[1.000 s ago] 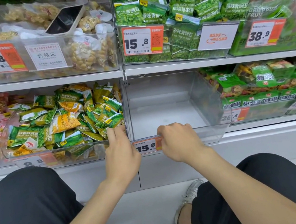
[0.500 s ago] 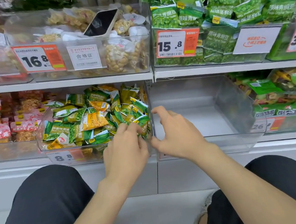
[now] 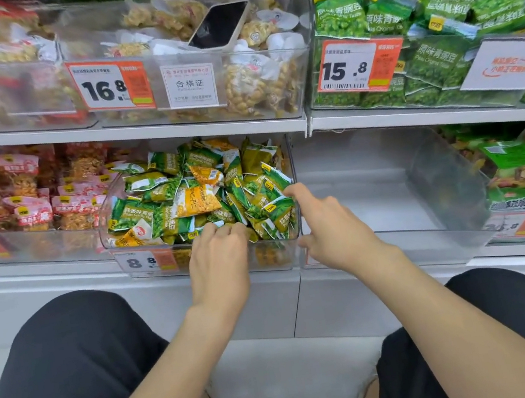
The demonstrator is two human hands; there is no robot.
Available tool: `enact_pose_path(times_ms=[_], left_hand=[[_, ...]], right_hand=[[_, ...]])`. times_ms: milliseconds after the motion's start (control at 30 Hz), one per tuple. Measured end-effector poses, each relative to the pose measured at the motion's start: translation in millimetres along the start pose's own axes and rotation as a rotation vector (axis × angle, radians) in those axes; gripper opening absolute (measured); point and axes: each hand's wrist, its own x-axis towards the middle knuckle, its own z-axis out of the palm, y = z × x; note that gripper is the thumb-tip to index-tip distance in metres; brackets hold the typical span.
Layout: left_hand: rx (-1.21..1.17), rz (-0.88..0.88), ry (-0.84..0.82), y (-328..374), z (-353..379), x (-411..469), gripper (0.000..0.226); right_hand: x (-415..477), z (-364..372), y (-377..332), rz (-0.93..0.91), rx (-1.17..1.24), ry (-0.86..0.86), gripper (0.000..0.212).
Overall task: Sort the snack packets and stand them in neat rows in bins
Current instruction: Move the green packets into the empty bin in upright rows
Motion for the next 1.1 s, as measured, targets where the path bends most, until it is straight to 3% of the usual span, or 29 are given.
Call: enact_pose_path(times_ms=[400,533,633,767,900,1000,1100], left_hand=[[-0.110,0.053,-0.099,-13.5,-8.4,-8.1,0.048],[-0.031,0.050,-0.141,-10.6,-17.4,-6.9,0.045],[-0.086,0.028,-0.148,-9.3,-29.4,-7.2,0.025],[-0.264,0.017,0.005,-8.8,-45.5,-3.5,0.012],[-0.370,0.080,0.038,-5.6,-45.5,14.3,0.022],[-0.332,0.112,-0.069,-0.9,-33.2,32.2,0.039],[-0.308,0.061,-0.178,5.5,-29.9,45.9,0.049]], right_hand=[[-8.0,-5.0,-14.1,-0.052,0.007,-0.032,0.097],[-9.4,-1.2,-19.9,-0.033,0.007,0.012,0.093],[-8.8,1.1,-20.7,0.004,0.031,0.043,0.087],[-6.4,-1.8,-19.0,0.034,-0.165,0.271,0.057],[1.3,-2.4,-17.7,-0.137,-0.215,0.213,0.055],[5.9,2.7,-18.1,-0.143,-0.340,0.138,0.054],[11.4,6.0,-17.9,-0.090,-0.318,0.111,0.049]])
